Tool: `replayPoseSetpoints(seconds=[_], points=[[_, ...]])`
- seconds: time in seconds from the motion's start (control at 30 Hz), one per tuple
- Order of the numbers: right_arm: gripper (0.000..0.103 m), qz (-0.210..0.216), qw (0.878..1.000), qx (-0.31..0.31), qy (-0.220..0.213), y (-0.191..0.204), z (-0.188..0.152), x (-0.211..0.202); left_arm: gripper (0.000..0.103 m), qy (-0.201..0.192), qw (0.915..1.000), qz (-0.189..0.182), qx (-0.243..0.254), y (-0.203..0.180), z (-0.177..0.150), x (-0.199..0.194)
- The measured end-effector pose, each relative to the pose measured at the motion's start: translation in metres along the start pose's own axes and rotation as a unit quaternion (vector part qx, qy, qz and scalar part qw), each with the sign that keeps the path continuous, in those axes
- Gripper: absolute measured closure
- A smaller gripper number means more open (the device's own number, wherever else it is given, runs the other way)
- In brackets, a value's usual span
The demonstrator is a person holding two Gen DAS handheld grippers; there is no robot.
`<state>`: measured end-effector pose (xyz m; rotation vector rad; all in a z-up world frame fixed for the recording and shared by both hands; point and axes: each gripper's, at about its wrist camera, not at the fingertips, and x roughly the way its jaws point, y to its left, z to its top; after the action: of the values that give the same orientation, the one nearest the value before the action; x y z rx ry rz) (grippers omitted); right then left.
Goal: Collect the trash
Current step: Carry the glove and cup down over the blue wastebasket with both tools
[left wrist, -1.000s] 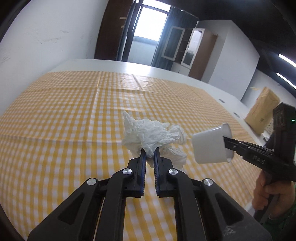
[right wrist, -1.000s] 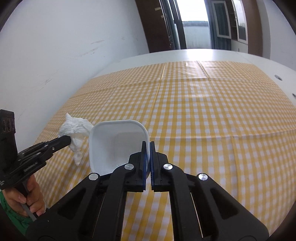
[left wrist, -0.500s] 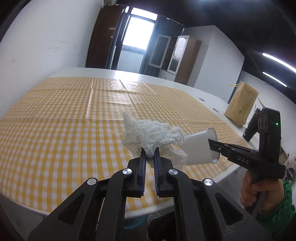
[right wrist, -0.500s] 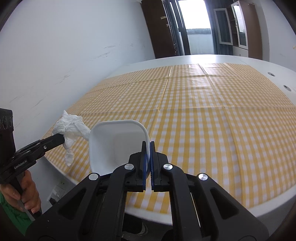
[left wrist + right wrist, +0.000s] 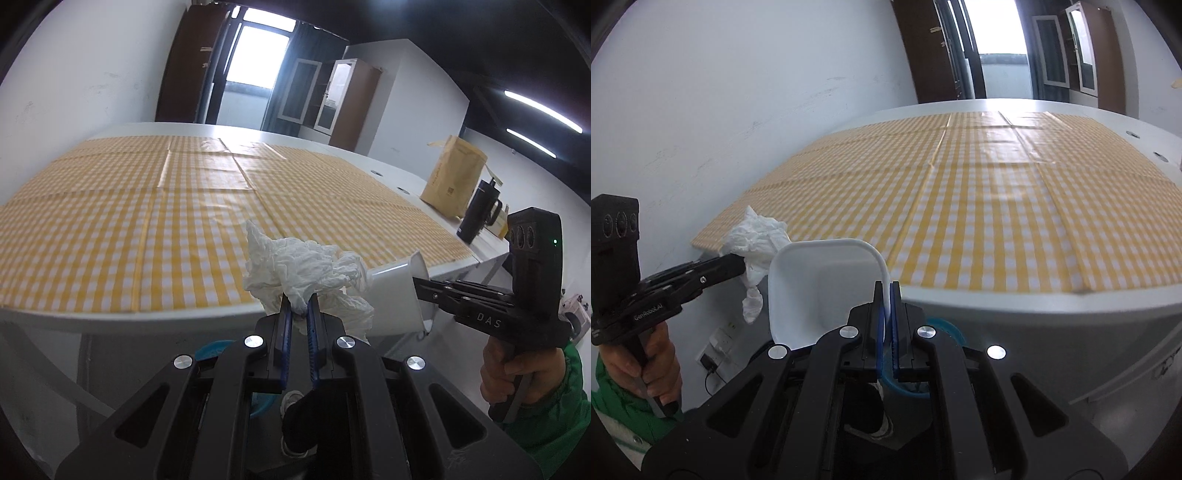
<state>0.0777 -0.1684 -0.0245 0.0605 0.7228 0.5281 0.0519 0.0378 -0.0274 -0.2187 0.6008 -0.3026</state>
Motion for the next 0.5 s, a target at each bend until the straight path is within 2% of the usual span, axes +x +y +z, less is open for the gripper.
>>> replayPoseSetpoints(seconds=[0.23,0.37,0.5], points=[[0.101,0.004,1.0,-0.013,0.012,0.016,-0.037,-0.014,0.096,0.033,0.9994,-0.006,0.004,-0.005,-0.039,-0.005],[0.101,0.007,0.999,-0.005,0.037,0.012,-0.058,0.002,0.096,0.057,0.9984,0.001,0.001,-0.002,-0.058,0.004],[0.101,-0.02,0.998,-0.009,0.057,0.011,-0.079,0.021,0.096,0.086,0.9962,0.009,-0.01,0.009,-0.075,0.026]])
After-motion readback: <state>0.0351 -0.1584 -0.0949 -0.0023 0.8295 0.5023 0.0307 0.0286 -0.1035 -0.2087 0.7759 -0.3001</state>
